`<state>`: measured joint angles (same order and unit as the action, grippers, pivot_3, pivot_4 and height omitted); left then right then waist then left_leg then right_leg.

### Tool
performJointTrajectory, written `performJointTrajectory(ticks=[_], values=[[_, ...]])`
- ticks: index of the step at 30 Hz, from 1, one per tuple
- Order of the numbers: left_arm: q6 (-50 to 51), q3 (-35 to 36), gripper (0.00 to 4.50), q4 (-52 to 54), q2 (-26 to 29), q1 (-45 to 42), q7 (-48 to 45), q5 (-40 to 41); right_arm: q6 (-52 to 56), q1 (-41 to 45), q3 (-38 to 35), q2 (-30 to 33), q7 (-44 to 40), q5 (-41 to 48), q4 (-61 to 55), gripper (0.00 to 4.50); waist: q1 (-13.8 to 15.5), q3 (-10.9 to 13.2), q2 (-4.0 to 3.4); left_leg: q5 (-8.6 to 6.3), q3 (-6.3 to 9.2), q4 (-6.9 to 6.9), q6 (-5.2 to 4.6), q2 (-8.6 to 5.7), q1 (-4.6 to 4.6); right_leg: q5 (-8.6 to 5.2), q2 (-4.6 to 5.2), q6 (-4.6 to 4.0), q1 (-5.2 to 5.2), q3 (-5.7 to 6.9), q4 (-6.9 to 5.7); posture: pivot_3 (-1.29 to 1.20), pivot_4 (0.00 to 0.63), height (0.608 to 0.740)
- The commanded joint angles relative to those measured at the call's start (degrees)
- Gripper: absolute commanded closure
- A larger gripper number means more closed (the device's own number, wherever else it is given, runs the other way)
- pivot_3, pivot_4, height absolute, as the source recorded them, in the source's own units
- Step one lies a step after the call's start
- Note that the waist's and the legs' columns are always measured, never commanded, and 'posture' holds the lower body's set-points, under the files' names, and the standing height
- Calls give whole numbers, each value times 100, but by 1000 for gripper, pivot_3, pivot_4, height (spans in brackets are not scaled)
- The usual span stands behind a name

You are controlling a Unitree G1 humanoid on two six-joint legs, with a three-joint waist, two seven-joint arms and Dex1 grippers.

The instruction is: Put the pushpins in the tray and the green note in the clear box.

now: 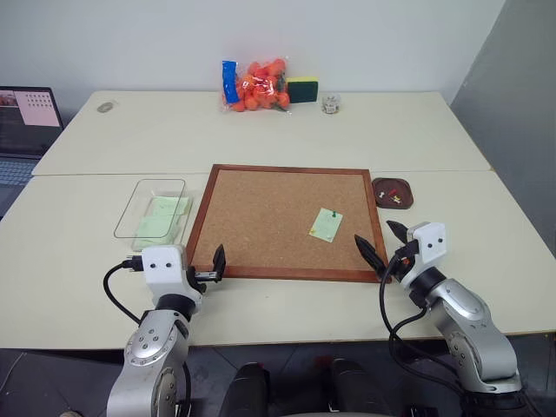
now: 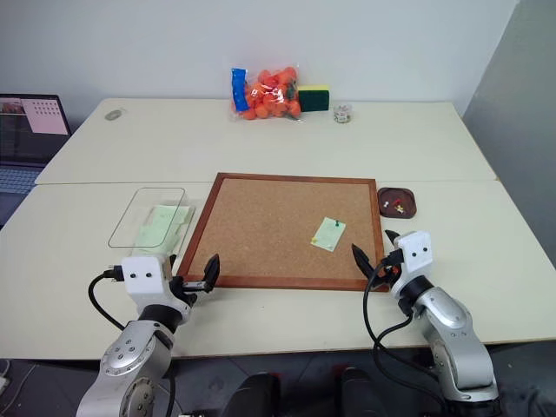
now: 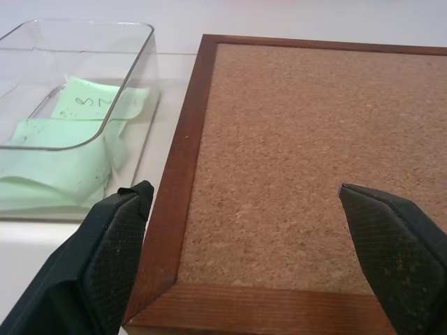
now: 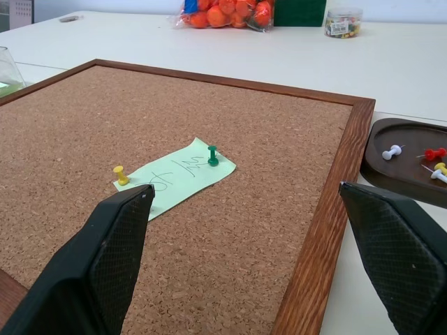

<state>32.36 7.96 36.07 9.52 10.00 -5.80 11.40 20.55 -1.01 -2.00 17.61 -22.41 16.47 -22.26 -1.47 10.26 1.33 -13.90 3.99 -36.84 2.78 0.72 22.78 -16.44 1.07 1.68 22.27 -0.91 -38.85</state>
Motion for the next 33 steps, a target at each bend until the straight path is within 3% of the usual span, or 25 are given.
performJointTrajectory(ticks=[1,8,20,28,33], values=[[-6,-240,0,217,282,-335,-436,170,-83,85,-15,30,-14,9,-235,13,6,0,-1,0,2,-1,0,-1,0,0,0,0,-1,2,0,0,150,740],[444,-579,0,-42,798,-1189,-1455,893,-130,452,109,208,-398,69,-22,13,-5,10,-6,0,-2,-1,0,-1,-1,1,-2,2,0,0,-2,0,150,740],[30,-1324,2337,-1171,1431,-2224,-2970,943,-741,1252,450,501,-1593,35,1374,0,-14,16,-6,0,-15,1,-1,-3,-3,2,-2,1,0,1,-2,0,150,740],[-438,-1291,3875,-1954,1790,-2548,-3538,798,-1174,1895,619,306,-1645,-220,2201,0,-17,21,-10,0,-16,1,-1,-1,-5,3,-3,0,2,1,-5,0,150,740],[-865,-1338,4466,-2727,1777,-2661,-3708,657,-1373,2307,680,93,-1502,-456,2775,0,-22,27,-18,0,-20,1,-1,-1,-5,8,-3,-8,4,2,-6,0,150,740]])
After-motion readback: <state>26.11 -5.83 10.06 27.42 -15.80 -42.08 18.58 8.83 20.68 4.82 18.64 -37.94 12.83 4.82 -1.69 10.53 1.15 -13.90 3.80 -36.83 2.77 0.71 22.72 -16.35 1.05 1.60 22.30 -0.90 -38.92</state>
